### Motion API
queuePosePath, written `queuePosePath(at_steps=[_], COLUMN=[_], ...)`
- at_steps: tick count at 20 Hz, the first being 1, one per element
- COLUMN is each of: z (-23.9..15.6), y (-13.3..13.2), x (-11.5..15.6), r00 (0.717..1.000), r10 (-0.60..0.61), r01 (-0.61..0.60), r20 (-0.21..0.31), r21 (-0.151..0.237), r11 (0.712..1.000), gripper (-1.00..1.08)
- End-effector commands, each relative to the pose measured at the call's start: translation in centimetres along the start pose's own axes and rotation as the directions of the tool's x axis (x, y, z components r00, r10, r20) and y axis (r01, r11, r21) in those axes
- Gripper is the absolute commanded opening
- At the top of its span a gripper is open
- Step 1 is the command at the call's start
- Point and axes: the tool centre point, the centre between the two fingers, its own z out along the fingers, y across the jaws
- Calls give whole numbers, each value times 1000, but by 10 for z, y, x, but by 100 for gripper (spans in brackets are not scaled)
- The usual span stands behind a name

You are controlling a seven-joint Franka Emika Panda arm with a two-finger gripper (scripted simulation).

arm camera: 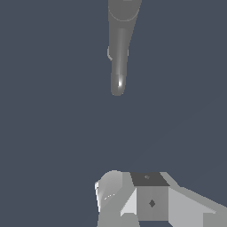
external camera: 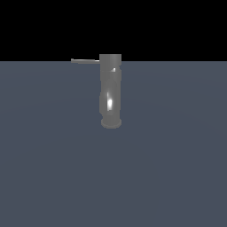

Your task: Turn on the faucet by rotating a designated handle.

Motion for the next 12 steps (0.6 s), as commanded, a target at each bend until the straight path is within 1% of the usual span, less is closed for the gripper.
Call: queuePosePath(at_steps=[1,12], z=[0,-10], y=[0,-6], x=[0,-2], r00=[1000,1000], r10=[0,-22], r01=[0,22], r20=[0,-5], r21=[0,-25], r11=[1000,999], gripper=[-100,-100])
